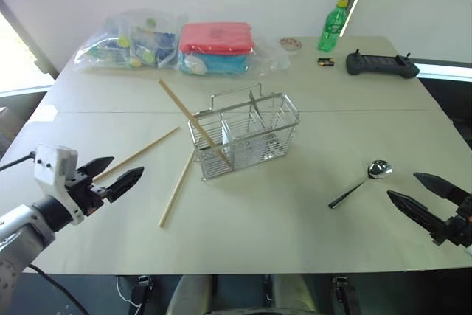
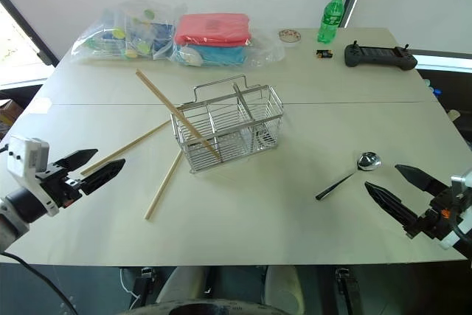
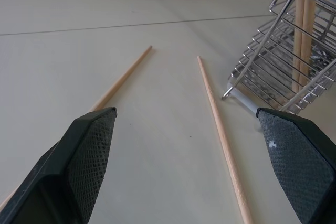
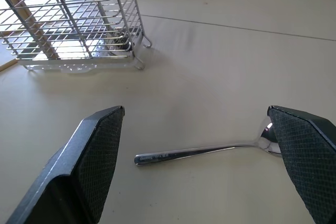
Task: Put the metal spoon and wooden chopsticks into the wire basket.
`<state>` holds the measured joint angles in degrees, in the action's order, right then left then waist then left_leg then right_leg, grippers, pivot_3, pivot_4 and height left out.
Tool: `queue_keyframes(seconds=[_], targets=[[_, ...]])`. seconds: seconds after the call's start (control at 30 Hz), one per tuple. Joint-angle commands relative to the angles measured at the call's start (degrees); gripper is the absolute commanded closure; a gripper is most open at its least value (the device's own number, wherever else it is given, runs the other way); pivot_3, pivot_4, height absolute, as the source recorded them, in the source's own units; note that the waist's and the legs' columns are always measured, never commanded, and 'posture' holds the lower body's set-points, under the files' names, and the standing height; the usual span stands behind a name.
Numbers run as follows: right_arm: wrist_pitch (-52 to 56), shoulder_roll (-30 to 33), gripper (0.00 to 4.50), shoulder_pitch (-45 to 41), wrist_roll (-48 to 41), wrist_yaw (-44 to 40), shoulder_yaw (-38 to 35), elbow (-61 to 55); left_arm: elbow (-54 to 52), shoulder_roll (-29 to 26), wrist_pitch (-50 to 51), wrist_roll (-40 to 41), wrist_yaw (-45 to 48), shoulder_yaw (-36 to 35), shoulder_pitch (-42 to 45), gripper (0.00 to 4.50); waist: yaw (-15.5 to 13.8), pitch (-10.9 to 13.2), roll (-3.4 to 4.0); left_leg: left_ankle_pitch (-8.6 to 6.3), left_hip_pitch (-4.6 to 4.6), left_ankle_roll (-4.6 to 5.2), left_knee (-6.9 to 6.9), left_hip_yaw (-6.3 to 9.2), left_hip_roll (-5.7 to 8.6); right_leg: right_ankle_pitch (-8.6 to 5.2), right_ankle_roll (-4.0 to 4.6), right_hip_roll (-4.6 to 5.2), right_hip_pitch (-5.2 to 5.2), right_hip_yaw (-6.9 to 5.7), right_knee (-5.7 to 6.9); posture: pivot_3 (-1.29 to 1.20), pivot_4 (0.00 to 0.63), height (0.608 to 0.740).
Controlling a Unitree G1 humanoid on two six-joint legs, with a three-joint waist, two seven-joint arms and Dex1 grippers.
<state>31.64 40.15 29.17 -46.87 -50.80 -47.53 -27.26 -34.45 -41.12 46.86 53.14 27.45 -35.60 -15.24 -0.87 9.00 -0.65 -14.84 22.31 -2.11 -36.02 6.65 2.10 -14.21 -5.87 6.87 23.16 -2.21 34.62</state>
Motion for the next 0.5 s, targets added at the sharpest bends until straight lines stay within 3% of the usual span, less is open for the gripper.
queue_keyframes(seconds=[0.03,0.5], targets=[[-1.1,-0.1,0.04,-0.1,-0.8,0.0,-1.4,-1.4,-1.0,-1.0,-1.0,-0.3,0.5,-1.0,0.1,0.0,0.0,0.0,0.0,0.0,0.0,0.0,0.0,0.0,0.0,0.0,0.0,0.0,0.0,0.0,0.0,0.0,0.15,0.692],[-0.7,-0.3,0.04,0.6,-1.2,0.1,-1.7,-1.9,-0.5,-1.6,0.2,2.0,-0.3,-1.5,0.9,0.0,0.0,0.0,0.01,0.01,-0.02,0.01,0.0,0.0,0.0,0.0,0.0,0.0,-0.02,0.0,0.02,0.0,0.15,0.692]])
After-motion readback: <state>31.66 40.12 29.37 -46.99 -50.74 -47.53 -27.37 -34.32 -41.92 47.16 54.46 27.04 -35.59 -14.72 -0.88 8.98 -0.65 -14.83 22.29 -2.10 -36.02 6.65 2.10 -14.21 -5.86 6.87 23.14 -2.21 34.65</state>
